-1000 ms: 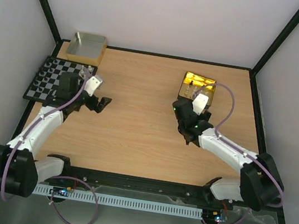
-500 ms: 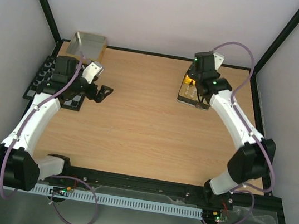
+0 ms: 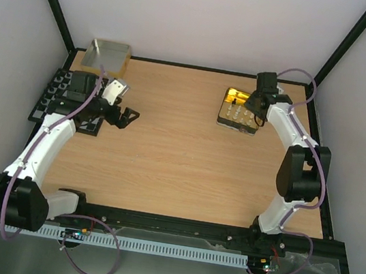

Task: Set up the chess pieces on the board
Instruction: Move the storage box to the center of the board.

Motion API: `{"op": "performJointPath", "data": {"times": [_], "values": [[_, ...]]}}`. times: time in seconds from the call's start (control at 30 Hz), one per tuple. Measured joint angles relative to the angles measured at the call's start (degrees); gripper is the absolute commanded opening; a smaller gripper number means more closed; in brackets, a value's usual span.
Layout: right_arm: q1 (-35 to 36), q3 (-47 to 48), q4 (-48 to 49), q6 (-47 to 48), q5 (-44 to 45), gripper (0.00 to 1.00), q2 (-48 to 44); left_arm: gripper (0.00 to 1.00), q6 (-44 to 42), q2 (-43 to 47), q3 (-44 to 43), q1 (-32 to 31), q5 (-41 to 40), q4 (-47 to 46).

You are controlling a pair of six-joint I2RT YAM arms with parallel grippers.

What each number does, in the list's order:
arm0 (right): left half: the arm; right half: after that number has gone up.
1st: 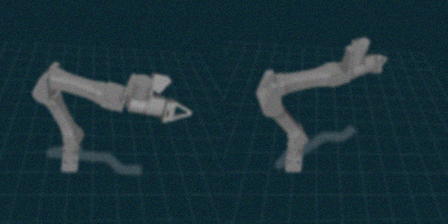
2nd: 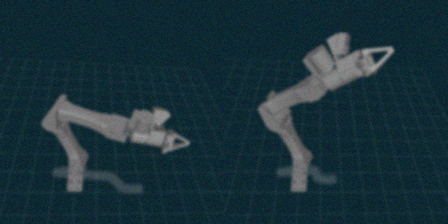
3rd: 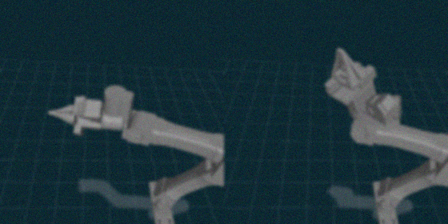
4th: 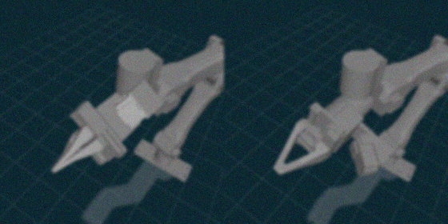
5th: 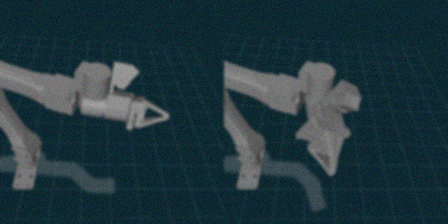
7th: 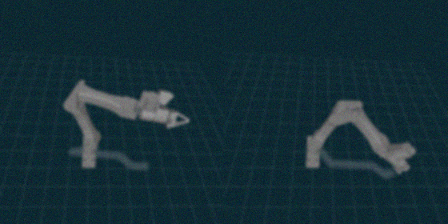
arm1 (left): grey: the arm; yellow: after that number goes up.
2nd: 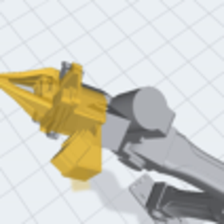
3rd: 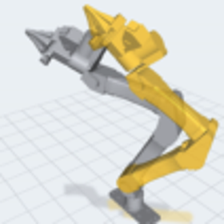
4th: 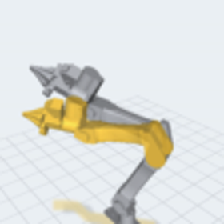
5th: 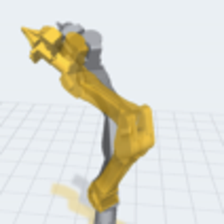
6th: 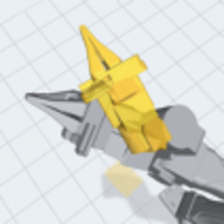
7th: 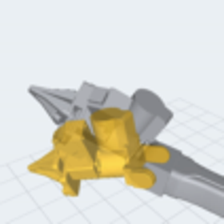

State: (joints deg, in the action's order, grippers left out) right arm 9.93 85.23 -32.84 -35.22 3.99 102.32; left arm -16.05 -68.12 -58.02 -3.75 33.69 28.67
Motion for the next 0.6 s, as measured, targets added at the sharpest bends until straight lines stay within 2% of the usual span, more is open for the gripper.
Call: {"op": "performJointPath", "data": {"times": [0.23,0.6], "values": [[-3.63,-9.11,1.73,-0.31,-2.86,0.46,-0.11,1.0,0.0,0.0,0.02,-0.66,-0.02,0.07],[-3.98,-13.44,5.11,-1.6,-4.52,0.46,-0.09,1.0,0.0,3.43,0.85,-1.79,-0.11,0.46]]}}
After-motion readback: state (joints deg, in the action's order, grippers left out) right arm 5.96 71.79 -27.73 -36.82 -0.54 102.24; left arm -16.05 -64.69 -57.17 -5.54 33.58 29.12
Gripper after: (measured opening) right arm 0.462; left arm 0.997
